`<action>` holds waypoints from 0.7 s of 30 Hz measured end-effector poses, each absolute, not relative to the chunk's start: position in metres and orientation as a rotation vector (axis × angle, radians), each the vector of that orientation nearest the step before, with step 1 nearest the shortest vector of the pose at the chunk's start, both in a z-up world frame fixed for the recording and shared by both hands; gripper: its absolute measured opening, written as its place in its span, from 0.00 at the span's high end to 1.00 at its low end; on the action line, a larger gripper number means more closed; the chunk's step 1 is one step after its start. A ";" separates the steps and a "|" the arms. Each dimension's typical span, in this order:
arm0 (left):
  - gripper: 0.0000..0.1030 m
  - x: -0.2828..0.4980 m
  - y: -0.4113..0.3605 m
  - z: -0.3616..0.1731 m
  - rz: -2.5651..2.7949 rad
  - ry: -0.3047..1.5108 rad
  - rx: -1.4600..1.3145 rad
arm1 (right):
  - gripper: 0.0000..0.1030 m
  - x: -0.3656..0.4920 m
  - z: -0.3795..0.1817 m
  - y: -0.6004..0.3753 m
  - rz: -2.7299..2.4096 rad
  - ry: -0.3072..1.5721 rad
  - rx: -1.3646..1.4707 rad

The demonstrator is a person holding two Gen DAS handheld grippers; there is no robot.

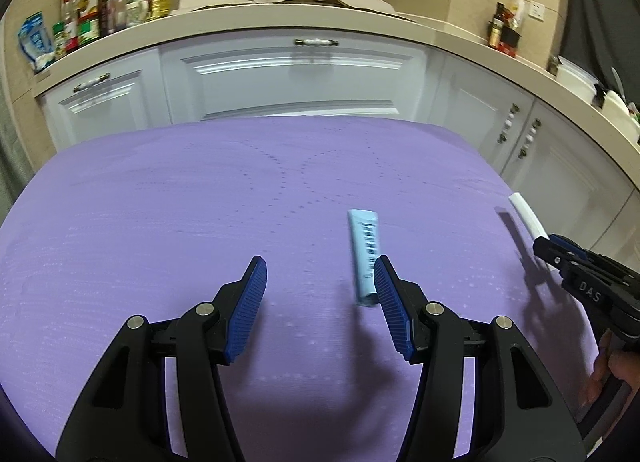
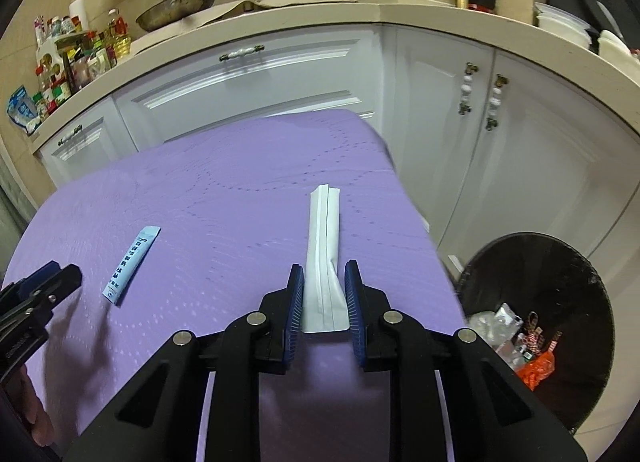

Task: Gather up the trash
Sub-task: 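Grasp the light-blue tube with the left gripper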

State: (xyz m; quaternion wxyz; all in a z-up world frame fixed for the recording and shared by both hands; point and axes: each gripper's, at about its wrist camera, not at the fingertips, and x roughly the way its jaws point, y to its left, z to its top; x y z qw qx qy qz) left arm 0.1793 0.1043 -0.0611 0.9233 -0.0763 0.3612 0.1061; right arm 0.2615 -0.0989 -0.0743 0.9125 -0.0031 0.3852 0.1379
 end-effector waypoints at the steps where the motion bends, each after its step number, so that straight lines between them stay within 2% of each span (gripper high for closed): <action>1: 0.47 0.182 0.100 -0.062 0.214 0.744 -0.150 | 0.78 0.260 -0.074 -0.102 0.281 0.790 -0.003; 10: 0.47 0.204 0.080 -0.072 0.206 0.782 -0.124 | 0.78 0.254 -0.073 -0.124 0.272 0.774 0.030; 14: 0.51 0.210 0.075 -0.077 0.205 0.800 -0.113 | 0.78 0.253 -0.074 -0.129 0.271 0.771 0.039; 17: 0.63 0.215 0.072 -0.081 0.194 0.819 -0.099 | 0.78 0.252 -0.073 -0.131 0.270 0.768 0.043; 18: 0.70 0.217 0.070 -0.083 0.186 0.829 -0.094 | 0.78 0.251 -0.073 -0.132 0.269 0.767 0.045; 21: 0.76 0.220 0.067 -0.085 0.169 0.843 -0.090 | 0.78 0.251 -0.073 -0.133 0.269 0.765 0.047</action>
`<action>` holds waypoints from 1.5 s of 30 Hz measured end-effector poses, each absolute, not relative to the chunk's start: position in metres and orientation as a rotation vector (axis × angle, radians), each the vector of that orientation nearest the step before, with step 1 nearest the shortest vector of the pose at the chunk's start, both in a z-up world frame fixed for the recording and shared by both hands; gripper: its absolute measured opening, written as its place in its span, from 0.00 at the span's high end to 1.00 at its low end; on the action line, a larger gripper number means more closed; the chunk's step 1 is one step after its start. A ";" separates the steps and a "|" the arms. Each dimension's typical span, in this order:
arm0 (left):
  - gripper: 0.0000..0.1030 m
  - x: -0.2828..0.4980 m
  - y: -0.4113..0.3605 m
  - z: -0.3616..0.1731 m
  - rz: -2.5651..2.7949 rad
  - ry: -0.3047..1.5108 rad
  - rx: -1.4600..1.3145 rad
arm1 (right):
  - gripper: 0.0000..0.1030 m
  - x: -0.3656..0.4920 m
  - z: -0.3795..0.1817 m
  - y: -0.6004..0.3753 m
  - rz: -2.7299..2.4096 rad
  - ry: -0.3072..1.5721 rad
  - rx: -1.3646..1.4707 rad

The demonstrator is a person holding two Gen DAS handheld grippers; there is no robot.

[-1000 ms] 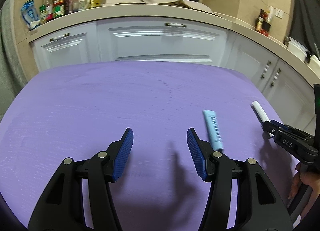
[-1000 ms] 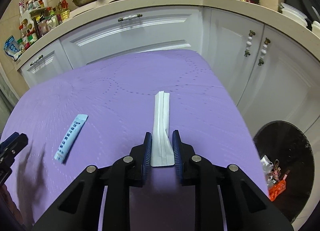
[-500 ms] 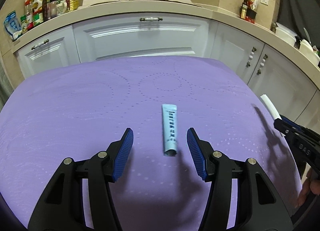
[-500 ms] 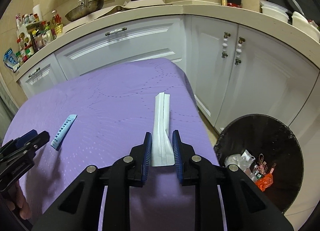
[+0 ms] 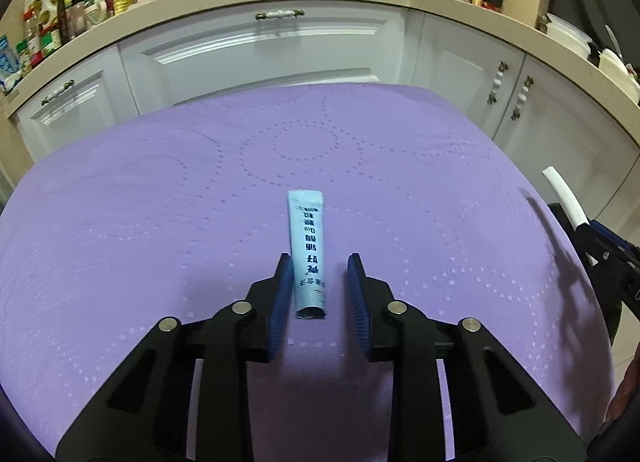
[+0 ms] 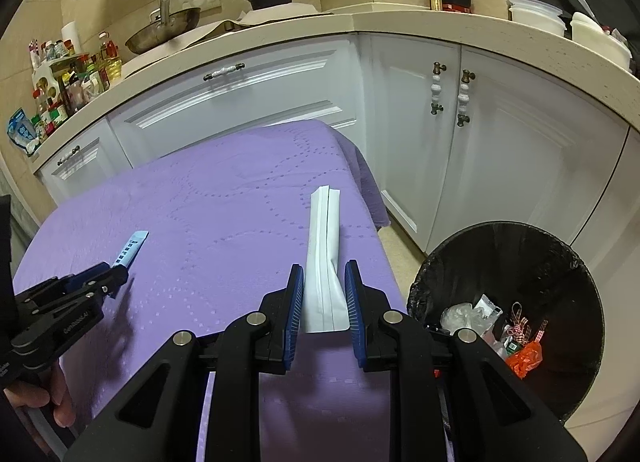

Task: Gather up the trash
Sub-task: 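Grasp the light-blue tube with the left gripper, then carry the blue tube and white strip over the bin and open both grippers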

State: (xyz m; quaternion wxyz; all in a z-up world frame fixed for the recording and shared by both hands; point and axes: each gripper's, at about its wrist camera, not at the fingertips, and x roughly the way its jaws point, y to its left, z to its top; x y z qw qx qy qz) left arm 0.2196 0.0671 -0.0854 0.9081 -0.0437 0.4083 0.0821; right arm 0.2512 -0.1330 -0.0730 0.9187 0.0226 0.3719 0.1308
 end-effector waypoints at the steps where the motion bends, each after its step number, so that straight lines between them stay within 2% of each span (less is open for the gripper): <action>1: 0.81 0.220 0.066 -0.086 0.166 0.845 -0.087 | 0.78 0.251 -0.073 -0.133 0.268 0.764 0.047; 6: 0.91 0.219 0.064 -0.087 0.147 0.839 -0.076 | 0.78 0.250 -0.073 -0.134 0.269 0.762 0.046; 10: 0.94 0.217 0.063 -0.085 0.143 0.828 -0.075 | 0.78 0.249 -0.070 -0.133 0.271 0.757 0.042; 32: 0.95 0.178 0.058 -0.036 0.141 0.693 -0.051 | 0.78 0.226 -0.044 -0.129 0.298 0.685 0.028; 45: 0.95 0.165 0.023 -0.012 0.088 0.636 -0.023 | 0.78 0.205 -0.028 -0.156 0.252 0.634 0.062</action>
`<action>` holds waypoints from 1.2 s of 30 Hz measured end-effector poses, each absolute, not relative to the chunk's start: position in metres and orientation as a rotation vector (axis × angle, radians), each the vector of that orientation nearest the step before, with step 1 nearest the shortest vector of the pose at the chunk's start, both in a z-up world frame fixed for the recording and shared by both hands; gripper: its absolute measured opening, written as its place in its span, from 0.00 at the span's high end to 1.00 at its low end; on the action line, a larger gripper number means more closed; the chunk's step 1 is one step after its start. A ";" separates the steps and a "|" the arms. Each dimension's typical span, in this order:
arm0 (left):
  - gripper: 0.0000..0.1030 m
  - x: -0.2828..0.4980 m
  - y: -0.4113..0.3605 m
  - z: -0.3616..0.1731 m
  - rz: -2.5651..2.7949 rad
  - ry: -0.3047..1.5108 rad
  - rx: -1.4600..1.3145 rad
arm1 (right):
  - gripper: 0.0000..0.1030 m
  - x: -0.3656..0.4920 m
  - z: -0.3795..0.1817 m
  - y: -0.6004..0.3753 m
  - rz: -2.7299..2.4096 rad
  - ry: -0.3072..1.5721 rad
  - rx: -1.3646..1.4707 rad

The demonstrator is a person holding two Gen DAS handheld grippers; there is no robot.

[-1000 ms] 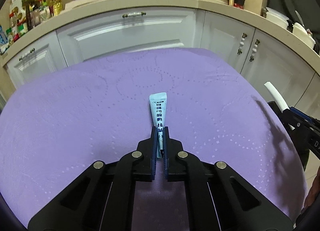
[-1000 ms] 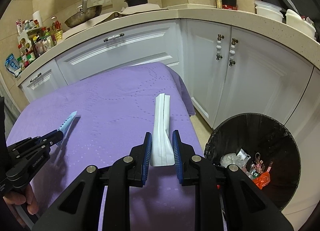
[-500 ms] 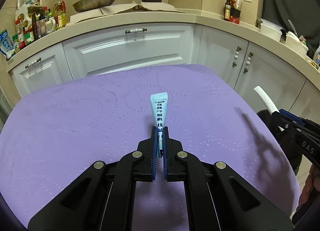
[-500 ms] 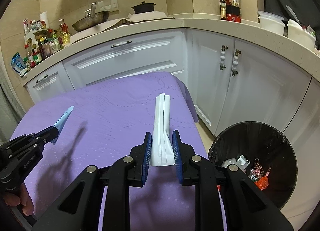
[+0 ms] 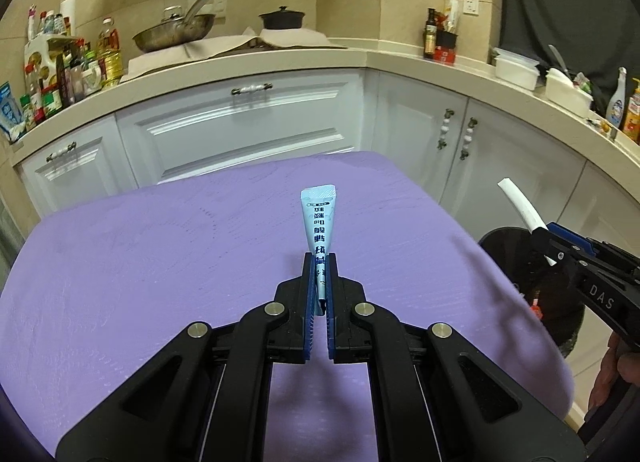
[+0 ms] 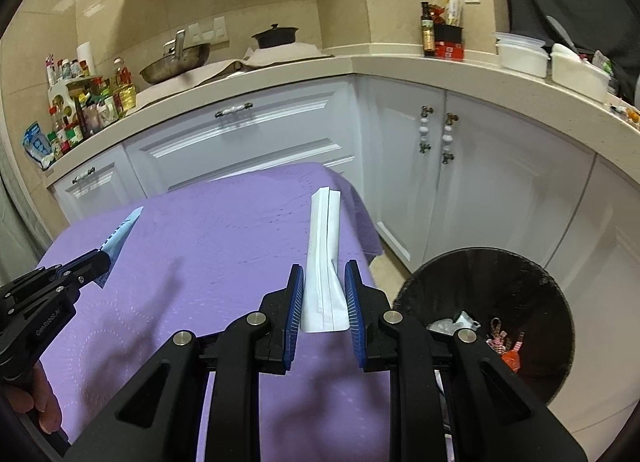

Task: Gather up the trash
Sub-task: 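Carry the blue tube and white strip over the bin and open both grippers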

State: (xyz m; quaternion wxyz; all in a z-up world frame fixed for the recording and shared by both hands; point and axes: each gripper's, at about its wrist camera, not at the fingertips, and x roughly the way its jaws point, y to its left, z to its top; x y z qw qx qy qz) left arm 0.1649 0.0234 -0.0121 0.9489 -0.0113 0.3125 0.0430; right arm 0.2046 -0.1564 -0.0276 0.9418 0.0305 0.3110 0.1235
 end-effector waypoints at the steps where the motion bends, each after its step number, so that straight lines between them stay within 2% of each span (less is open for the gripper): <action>1: 0.95 0.164 0.020 -0.011 0.083 0.633 -0.021 | 0.78 0.203 -0.026 -0.160 0.245 0.630 0.066; 20: 0.95 0.161 -0.058 0.014 -0.067 0.561 0.028 | 0.78 0.172 -0.010 -0.240 0.093 0.562 0.123; 36: 0.95 0.184 -0.145 0.003 -0.237 0.565 0.094 | 0.78 0.167 -0.029 -0.300 -0.039 0.585 0.170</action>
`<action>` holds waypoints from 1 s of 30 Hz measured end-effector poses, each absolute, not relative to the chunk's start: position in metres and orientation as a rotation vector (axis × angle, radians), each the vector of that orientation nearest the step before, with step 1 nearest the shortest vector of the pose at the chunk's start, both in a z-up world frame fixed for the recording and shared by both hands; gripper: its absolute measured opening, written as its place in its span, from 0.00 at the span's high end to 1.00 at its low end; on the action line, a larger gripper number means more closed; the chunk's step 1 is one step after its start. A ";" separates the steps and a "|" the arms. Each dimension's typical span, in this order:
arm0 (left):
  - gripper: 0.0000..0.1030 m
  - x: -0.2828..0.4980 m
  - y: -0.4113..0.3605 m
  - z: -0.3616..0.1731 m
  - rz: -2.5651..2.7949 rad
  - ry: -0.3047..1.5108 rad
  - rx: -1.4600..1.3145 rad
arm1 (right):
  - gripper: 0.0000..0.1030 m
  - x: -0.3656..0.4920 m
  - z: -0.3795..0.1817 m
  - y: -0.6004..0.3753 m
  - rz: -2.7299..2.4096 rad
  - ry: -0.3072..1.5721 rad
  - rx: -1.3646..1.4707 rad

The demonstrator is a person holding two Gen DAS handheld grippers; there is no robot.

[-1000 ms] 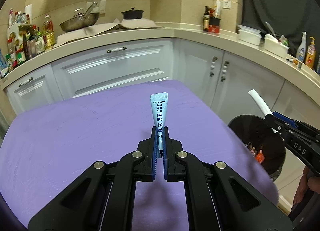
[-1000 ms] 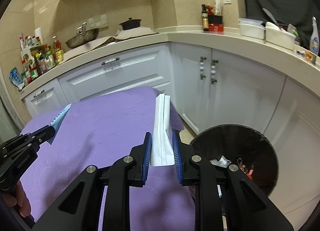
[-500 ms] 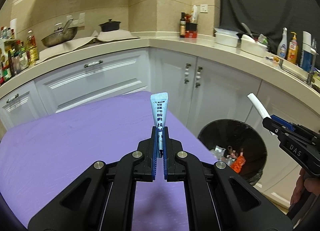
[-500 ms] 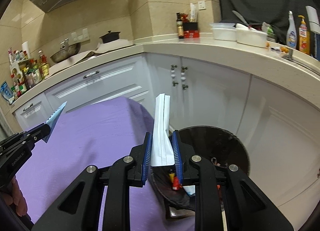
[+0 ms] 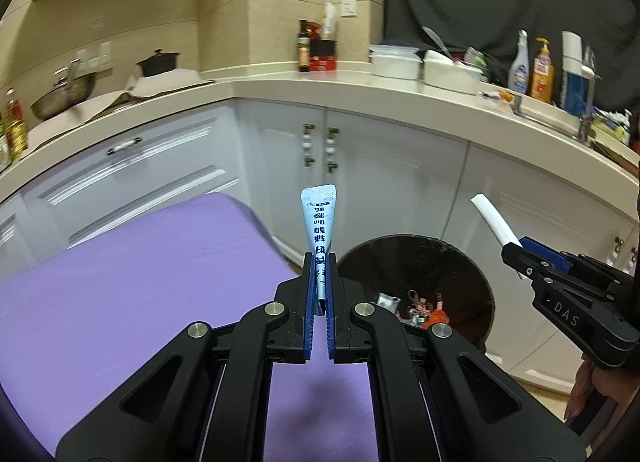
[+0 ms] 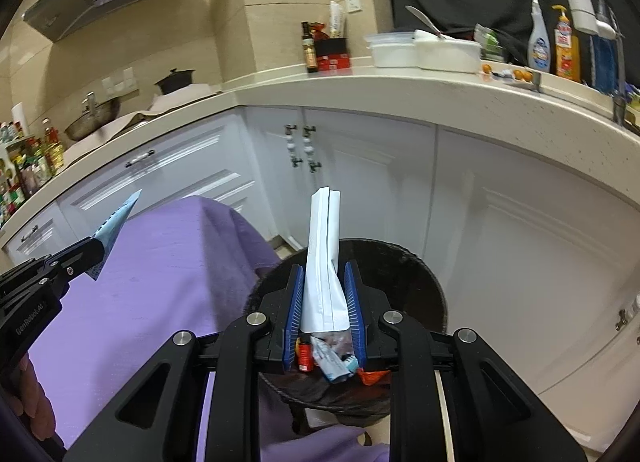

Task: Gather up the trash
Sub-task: 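Carry the blue tube and white strip over the bin and open both grippers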

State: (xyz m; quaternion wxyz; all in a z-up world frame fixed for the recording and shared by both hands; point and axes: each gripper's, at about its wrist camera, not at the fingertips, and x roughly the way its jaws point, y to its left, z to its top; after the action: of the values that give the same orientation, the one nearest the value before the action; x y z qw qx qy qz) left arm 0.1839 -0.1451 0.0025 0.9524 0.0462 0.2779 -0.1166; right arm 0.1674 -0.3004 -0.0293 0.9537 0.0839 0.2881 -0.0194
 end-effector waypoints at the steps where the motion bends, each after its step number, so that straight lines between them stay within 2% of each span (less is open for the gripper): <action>1: 0.95 0.186 -0.149 0.001 -0.244 0.567 0.096 | 0.78 0.168 -0.031 -0.303 -0.044 0.587 0.174; 15: 0.94 0.230 -0.194 -0.034 -0.312 0.633 0.149 | 0.78 0.193 -0.060 -0.330 -0.083 0.631 0.210; 17: 0.88 0.235 -0.196 -0.038 -0.309 0.642 0.144 | 0.78 0.198 -0.065 -0.332 -0.082 0.637 0.217; 18: 0.80 0.239 -0.197 -0.042 -0.308 0.650 0.144 | 0.77 0.200 -0.067 -0.334 -0.083 0.638 0.224; 21: 0.54 0.243 -0.197 -0.046 -0.294 0.650 0.143 | 0.59 0.204 -0.075 -0.336 -0.099 0.646 0.233; 28: 0.47 0.242 -0.190 -0.048 -0.283 0.656 0.136 | 0.54 0.200 -0.074 -0.335 -0.104 0.647 0.227; 30: 0.42 0.239 -0.187 -0.046 -0.280 0.652 0.134 | 0.52 0.197 -0.071 -0.334 -0.107 0.641 0.223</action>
State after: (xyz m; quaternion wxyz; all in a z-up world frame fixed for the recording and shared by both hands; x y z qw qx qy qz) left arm 0.2395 -0.1868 -0.0462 0.9356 0.0653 0.3189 -0.1371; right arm 0.1973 -0.3340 -0.0711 0.9415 0.1092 0.3145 -0.0526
